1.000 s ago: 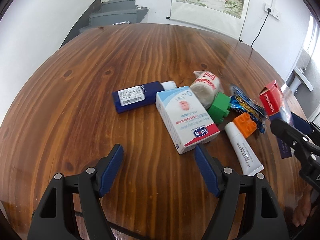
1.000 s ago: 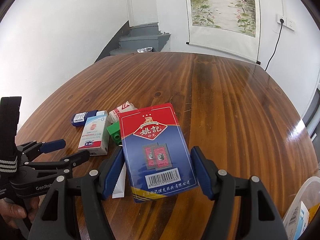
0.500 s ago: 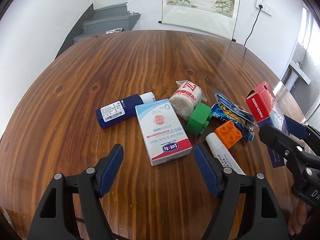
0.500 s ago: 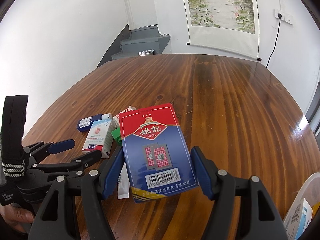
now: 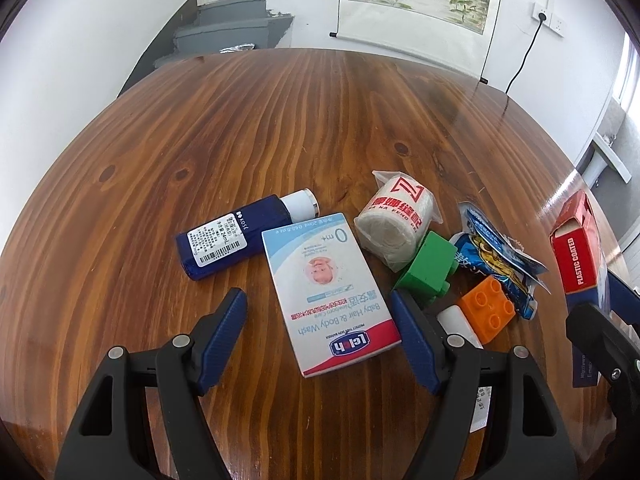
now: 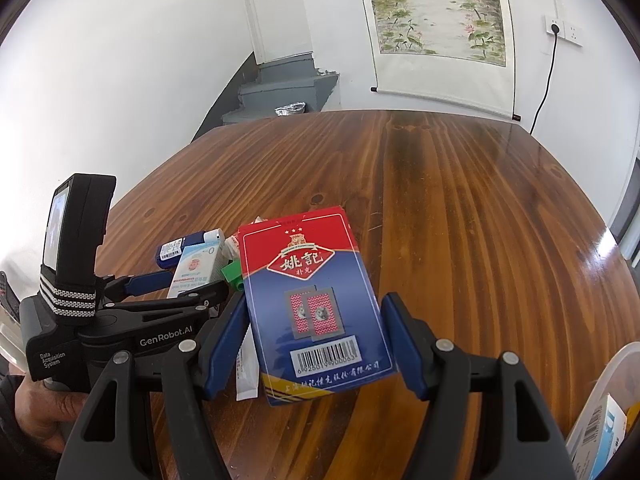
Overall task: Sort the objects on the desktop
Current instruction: 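Close left gripper on white baby wash box while right gripper holds red box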
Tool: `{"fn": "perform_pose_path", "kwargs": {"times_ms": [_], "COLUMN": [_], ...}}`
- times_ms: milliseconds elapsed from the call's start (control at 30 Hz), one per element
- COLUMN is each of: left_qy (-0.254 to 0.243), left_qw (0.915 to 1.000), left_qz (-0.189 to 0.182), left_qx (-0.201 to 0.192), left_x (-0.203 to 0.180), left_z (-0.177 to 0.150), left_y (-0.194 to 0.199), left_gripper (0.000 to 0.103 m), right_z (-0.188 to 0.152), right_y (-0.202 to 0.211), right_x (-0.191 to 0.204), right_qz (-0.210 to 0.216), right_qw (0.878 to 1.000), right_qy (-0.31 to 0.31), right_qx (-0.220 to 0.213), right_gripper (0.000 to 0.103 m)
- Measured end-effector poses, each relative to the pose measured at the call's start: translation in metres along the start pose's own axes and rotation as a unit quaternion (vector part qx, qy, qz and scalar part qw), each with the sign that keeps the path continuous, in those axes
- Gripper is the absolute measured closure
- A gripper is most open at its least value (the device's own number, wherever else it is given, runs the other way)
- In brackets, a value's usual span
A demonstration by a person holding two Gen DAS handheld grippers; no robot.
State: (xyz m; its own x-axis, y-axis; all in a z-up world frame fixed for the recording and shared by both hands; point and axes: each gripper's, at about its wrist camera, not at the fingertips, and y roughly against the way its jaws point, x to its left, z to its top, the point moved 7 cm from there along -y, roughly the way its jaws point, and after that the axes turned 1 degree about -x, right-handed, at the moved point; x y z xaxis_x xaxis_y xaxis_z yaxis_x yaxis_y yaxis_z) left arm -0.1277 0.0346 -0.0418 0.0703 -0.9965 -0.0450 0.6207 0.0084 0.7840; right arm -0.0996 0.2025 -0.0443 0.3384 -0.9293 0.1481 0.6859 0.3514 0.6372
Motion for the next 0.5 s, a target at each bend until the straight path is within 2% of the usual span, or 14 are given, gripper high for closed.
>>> {"fn": "perform_pose_path", "kwargs": {"times_ms": [333, 500], "left_qy": [0.015, 0.006], "left_qw": [0.9999, 0.9999], "left_qz": [0.005, 0.010], "left_qx": [0.003, 0.001], "left_x": [0.013, 0.014], "left_z": [-0.002, -0.002], "left_y": [-0.002, -0.006], "left_gripper": [0.026, 0.026], "right_z": [0.001, 0.000], "right_y": [-0.001, -0.002], "right_x": [-0.001, -0.001], "right_qz": [-0.003, -0.004], "right_qw": [1.000, 1.000], "right_qy": [0.002, 0.004], "right_qx": [0.001, 0.001], "right_gripper": [0.032, 0.032]}}
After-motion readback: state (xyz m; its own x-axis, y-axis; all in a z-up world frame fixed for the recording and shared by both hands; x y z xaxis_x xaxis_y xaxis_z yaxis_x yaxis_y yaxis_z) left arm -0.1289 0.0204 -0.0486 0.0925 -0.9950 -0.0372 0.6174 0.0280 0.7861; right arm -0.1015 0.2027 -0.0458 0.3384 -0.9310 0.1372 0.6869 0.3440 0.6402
